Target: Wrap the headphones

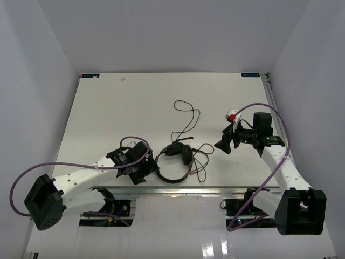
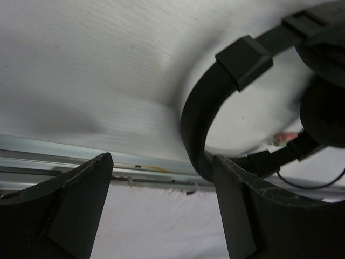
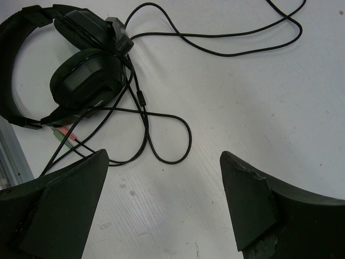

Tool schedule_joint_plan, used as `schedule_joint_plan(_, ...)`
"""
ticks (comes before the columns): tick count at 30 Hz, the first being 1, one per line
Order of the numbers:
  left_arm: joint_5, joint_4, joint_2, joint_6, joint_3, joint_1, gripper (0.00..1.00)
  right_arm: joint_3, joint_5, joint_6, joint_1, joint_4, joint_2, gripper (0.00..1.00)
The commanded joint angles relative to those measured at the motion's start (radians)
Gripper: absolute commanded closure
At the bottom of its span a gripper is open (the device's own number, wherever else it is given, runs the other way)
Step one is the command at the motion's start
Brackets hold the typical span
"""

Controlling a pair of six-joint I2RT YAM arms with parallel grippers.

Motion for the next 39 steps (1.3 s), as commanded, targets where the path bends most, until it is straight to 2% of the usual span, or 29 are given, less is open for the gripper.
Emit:
schedule_joint_plan(1,-0.094,0.042,0.069,-0.224,0.006,-0.07,0.16,-0.012,-0.019,-0.001,-0.01,0.022,-0.001,0.1)
schedule_joint_plan(9,-0.145,0.106,0.218,-0.25,0.081,-0.121,0.19,-0.017,-0.022,-0.004,-0.015,0.021,0.002,0.1)
schedule_joint_plan(16,-0.088,0.141,0.354,-0.337,0.06,-0.164,0.36,-0.017,-0.019,-0.005,-0.02,0.021,0.009,0.1)
schedule_joint_plan(23,-0.085,0.201,0.417,-0.374,0.058,-0.224,0.4,-0.02,-0.024,-0.008,-0.026,0.021,0.01,0.1)
schedule_joint_plan(28,-0.091,0.208,0.448,-0.389,0.064,-0.25,0.52,-0.02,-0.025,-0.008,-0.027,0.02,0.013,0.1)
schedule_joint_plan(33,-0.129,0.205,0.45,-0.37,0.04,-0.251,0.76,-0.024,-0.034,-0.007,-0.033,0.02,0.007,0.1)
schedule_joint_plan(37,-0.238,0.132,0.412,-0.305,0.07,-0.249,0.86,-0.029,-0.092,-0.042,-0.033,0.002,0.011,0.1)
schedule_joint_plan(39,-0.328,0.065,0.385,-0.209,0.133,-0.245,0.91,-0.005,-0.147,-0.134,-0.033,-0.06,0.021,0.1)
